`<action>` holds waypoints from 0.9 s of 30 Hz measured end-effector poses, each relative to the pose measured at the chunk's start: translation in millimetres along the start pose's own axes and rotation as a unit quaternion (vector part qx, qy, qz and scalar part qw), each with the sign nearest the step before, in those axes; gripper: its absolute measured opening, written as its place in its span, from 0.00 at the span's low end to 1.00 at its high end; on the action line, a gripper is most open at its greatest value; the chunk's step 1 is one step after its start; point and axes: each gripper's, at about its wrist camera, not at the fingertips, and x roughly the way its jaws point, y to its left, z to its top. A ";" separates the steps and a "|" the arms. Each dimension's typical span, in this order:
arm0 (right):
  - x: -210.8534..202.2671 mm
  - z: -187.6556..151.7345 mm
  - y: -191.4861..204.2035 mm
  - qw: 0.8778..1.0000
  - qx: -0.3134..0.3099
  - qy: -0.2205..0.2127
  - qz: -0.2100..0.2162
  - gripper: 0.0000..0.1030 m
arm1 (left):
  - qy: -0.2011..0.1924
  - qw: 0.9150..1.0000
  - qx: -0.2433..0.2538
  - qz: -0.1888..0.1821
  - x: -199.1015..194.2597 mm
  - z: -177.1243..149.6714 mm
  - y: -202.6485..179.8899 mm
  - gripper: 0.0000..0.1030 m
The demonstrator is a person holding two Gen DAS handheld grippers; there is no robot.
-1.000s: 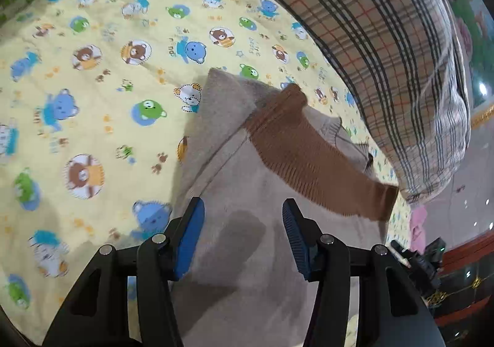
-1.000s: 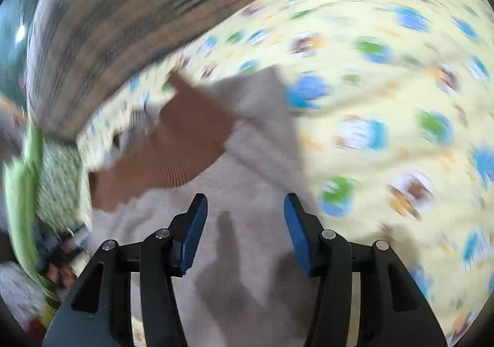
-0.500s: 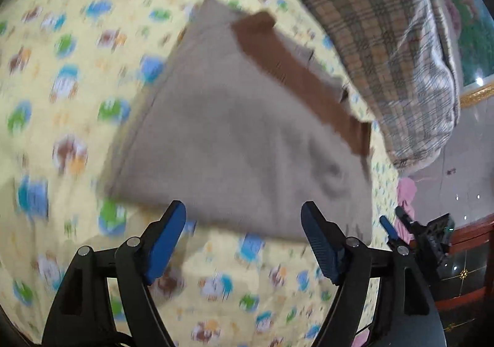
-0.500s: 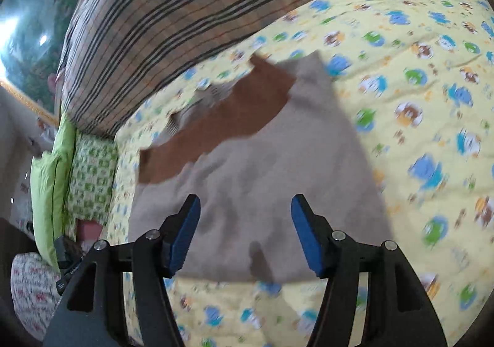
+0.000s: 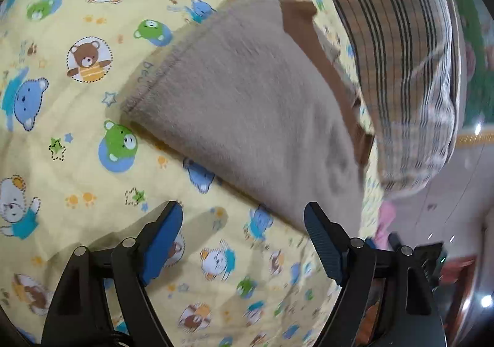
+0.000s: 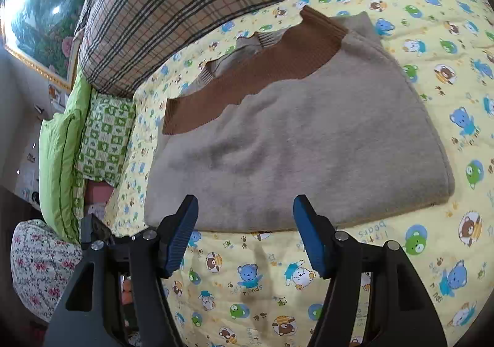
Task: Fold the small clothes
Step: 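Grasp the sweater side edge with the left tool and lift it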
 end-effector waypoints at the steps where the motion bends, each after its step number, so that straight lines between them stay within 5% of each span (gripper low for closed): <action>1: 0.8 1.9 0.4 1.000 -0.003 0.003 -0.001 0.63 | -0.007 1.000 -0.007 -0.005 1.1 2.4 1.2 0.80; 6: 2.7 12.9 -3.1 1.000 -0.003 0.007 -0.003 0.63 | -0.088 0.996 -0.022 -0.018 2.9 15.1 8.1 0.81; 11: 12.7 21.9 -6.2 1.000 -0.011 0.028 -0.005 0.63 | -0.155 0.988 0.008 0.010 15.4 35.8 -5.6 0.80; 12: 15.5 24.3 -6.7 0.999 -0.013 0.033 -0.004 0.63 | -0.160 0.987 0.013 0.012 17.6 40.4 -8.4 0.77; 14: 20.3 29.7 -7.4 0.999 -0.016 0.038 -0.003 0.63 | -0.160 0.987 0.013 0.006 23.0 51.4 -10.2 0.50; 15: 22.2 32.5 -7.7 0.999 -0.017 0.039 -0.001 0.63 | -0.147 0.989 0.010 -0.008 28.0 59.1 -10.1 0.26; 16: 24.3 35.9 -8.3 0.999 -0.018 0.040 0.002 0.63 | -0.141 0.990 0.011 -0.020 30.4 65.2 -12.1 0.20; 21: 29.6 53.2 -17.2 0.999 -0.008 0.036 0.012 0.63 | -0.155 0.982 0.099 -0.031 25.0 69.6 -59.2 0.07; 27: 26.8 75.0 -34.5 0.999 0.013 0.021 0.027 0.63 | -0.135 0.969 0.183 -0.092 31.7 60.5 -127.2 0.07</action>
